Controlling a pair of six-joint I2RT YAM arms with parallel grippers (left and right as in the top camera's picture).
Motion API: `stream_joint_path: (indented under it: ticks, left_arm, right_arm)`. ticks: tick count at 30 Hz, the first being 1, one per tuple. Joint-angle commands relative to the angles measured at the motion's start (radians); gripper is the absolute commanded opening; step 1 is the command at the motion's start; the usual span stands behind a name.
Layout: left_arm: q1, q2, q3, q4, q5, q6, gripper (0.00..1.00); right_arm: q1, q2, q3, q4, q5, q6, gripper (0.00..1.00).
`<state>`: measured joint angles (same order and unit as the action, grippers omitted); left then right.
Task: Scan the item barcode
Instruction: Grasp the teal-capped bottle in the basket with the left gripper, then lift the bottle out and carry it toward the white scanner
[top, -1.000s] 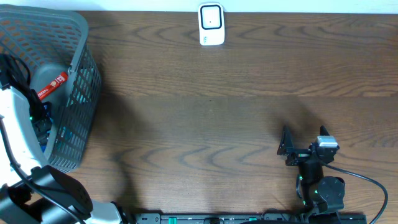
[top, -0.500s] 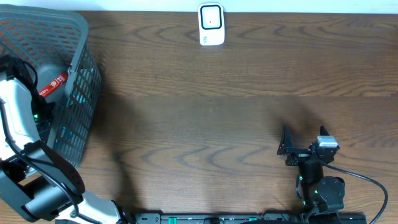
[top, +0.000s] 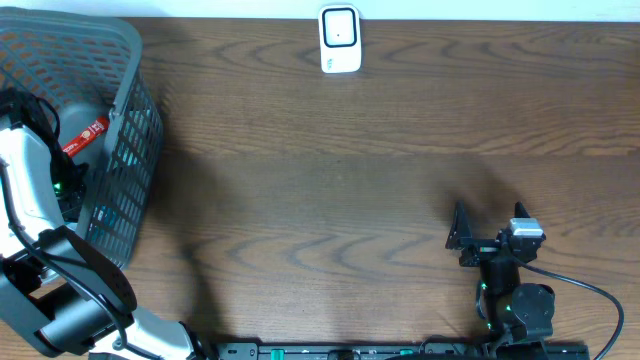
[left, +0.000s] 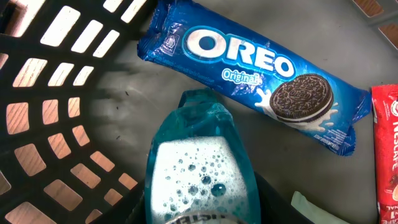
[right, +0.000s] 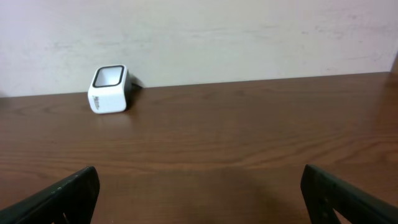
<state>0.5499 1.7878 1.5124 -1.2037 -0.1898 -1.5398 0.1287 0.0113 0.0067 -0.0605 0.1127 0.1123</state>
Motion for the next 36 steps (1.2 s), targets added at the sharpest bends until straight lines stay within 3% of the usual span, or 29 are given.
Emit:
stream_joint_path:
  ticks: [1, 20, 26, 36]
  left_arm:
    - [0.006, -0.01, -0.001, -0.013, -0.003, 0.021, 0.39]
    - [0.008, -0.238, 0.171, -0.001, 0.022, 0.115, 0.39]
    - [0.008, -0.313, 0.209, 0.1, 0.168, 0.142, 0.39]
    - [0.003, -0.346, 0.209, 0.393, 0.54, 0.141, 0.39]
  right_arm:
    - [0.01, -0.003, -0.001, -0.003, 0.013, -0.013, 0.99]
    - [0.01, -0.003, -0.001, -0.003, 0.013, -0.013, 0.99]
    - [0.01, -0.003, -0.001, -0.003, 0.013, -0.013, 0.99]
    - [0.01, -0.003, -0.001, -0.003, 0.013, -0.013, 0.99]
